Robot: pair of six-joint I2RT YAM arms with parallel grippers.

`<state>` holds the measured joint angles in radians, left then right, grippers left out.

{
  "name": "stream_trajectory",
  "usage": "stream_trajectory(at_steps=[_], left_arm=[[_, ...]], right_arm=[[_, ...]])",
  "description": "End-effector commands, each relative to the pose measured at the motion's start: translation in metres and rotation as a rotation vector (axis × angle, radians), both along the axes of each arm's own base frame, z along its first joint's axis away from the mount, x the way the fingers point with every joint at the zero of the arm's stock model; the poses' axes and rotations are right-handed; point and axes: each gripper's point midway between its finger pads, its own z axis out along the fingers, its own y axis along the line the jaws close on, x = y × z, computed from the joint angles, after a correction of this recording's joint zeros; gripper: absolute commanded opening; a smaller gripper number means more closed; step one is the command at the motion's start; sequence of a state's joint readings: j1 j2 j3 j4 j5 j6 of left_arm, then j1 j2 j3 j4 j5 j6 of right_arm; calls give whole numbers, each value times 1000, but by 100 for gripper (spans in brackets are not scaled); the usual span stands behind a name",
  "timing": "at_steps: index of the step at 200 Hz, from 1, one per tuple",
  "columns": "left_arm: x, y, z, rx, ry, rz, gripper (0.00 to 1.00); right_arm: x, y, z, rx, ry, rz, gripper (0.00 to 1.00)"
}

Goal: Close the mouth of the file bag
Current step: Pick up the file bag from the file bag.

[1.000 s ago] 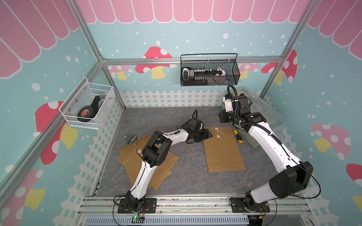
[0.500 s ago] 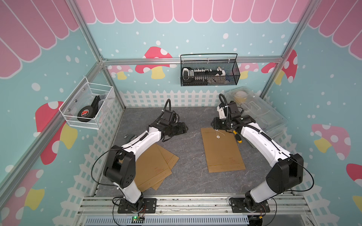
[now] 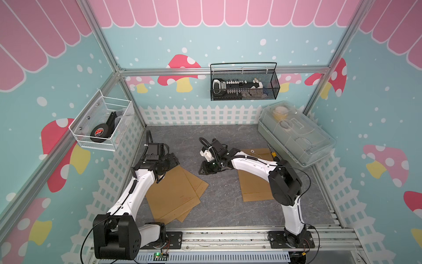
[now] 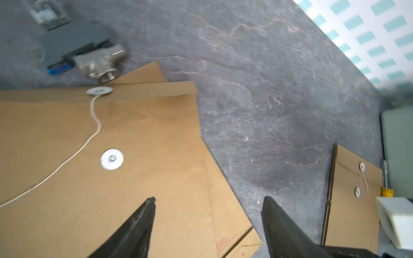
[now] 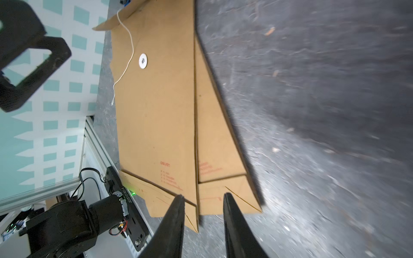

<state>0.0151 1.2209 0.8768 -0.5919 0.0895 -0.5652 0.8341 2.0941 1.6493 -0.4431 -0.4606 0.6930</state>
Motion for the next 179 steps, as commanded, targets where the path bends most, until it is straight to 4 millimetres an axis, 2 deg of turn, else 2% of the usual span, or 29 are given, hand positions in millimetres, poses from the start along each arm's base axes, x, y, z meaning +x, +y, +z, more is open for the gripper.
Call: stream_trajectory(at_steps=[1, 36, 64, 89, 127, 154, 179], left_arm=[[-4, 5, -5, -44, -34, 95, 75], [-16, 8, -40, -83, -1, 183, 74], [-26, 13, -60, -88, 27, 249, 73], [-36, 6, -82, -117, 54, 280, 70], [-45, -6, -104, -131, 81, 296, 68], [-53, -14, -123, -146, 106, 301, 66], [-60, -22, -137, -192, 128, 305, 65]], right_arm=[[-9, 26, -2, 45, 58, 42, 32], [-18, 46, -30, -14, 88, 89, 34], [-22, 53, -46, -60, 105, 103, 35], [-27, 57, -57, -88, 128, 101, 35], [-37, 53, -83, -155, 196, 95, 37], [-40, 61, -84, -114, 221, 109, 38], [-39, 78, -68, -5, 232, 134, 37]])
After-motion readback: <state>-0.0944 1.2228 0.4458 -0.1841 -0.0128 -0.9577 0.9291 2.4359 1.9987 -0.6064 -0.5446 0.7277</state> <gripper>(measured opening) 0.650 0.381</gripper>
